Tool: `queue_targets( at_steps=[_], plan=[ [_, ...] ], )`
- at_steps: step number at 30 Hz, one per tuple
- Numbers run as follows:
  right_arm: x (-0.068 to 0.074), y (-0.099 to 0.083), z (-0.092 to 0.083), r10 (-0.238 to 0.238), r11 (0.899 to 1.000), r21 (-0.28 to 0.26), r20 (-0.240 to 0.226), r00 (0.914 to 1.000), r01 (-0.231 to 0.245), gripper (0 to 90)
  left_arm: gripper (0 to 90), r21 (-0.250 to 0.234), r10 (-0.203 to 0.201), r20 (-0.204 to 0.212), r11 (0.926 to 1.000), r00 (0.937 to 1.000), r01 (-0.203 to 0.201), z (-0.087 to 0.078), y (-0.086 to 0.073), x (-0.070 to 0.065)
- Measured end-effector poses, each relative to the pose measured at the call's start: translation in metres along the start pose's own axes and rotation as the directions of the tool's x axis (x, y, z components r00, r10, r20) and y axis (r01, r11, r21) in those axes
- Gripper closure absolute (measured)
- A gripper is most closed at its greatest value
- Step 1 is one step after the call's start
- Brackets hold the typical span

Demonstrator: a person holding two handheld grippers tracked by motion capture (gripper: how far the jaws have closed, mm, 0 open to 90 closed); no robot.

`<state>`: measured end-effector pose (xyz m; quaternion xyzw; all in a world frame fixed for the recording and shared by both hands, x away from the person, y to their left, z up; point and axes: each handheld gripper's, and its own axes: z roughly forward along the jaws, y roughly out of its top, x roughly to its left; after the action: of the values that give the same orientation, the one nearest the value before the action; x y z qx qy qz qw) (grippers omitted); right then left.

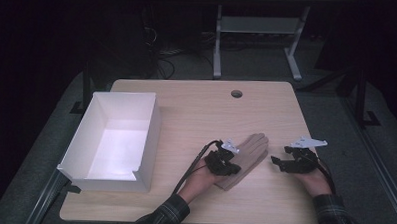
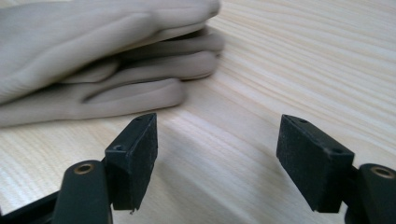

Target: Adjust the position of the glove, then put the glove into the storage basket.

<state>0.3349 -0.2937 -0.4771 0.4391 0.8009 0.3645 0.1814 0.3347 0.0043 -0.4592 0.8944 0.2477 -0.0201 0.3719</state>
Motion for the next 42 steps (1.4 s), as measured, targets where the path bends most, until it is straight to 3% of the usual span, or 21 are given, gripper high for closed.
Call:
queue_targets(
  at_steps=[6,10,16,20,25,31,36,39,42],
  plan=[
    [-0.003,-0.002,0.001,-0.002,1.000,0.007,0.021,0.9998,0.001,27.4,89.7,0.028,0.027,-0.026,0.9993,0.9993,-0.026,-0.015,-0.010,0.008],
    [-0.003,-0.003,0.003,0.007,1.000,0.008,0.016,0.9999,-0.007,26.4,89.7,0.005,0.010,-0.034,0.9999,0.9994,-0.010,-0.021,-0.017,0.011],
    [-0.004,-0.003,0.004,0.011,1.000,0.017,0.008,0.9999,-0.011,22.0,89.7,0.015,0.040,-0.033,0.9991,0.9987,-0.039,-0.025,-0.017,0.013],
    [-0.004,-0.003,0.004,0.014,1.000,0.018,0.008,0.9999,-0.014,20.5,88.4,-0.003,0.036,-0.033,0.9993,0.9988,-0.036,-0.027,-0.016,0.010],
    [-0.003,-0.003,0.004,0.012,1.000,0.019,0.006,0.9999,-0.013,19.5,73.1,-0.026,0.057,-0.025,0.9980,0.9981,-0.058,-0.032,-0.011,0.009],
    [-0.004,-0.003,0.004,0.009,1.000,0.019,0.006,0.9999,-0.009,19.3,49.0,-0.009,0.113,-0.060,0.9935,0.9917,-0.114,-0.037,-0.003,0.012],
    [-0.003,-0.003,0.005,0.012,1.000,0.020,0.008,0.9999,-0.012,18.8,24.8,-0.013,0.111,-0.053,0.9936,0.9924,-0.112,-0.033,0.005,0.019],
    [-0.003,-0.003,0.005,0.013,1.000,0.020,0.008,0.9999,-0.014,18.8,16.6,-0.005,0.111,-0.041,0.9938,0.9930,-0.111,-0.024,0.009,0.022],
    [-0.003,-0.003,0.005,0.014,1.000,0.020,0.008,0.9999,-0.014,18.8,14.3,0.011,0.131,-0.035,0.9914,0.9908,-0.130,-0.016,0.013,0.023]
  ],
)
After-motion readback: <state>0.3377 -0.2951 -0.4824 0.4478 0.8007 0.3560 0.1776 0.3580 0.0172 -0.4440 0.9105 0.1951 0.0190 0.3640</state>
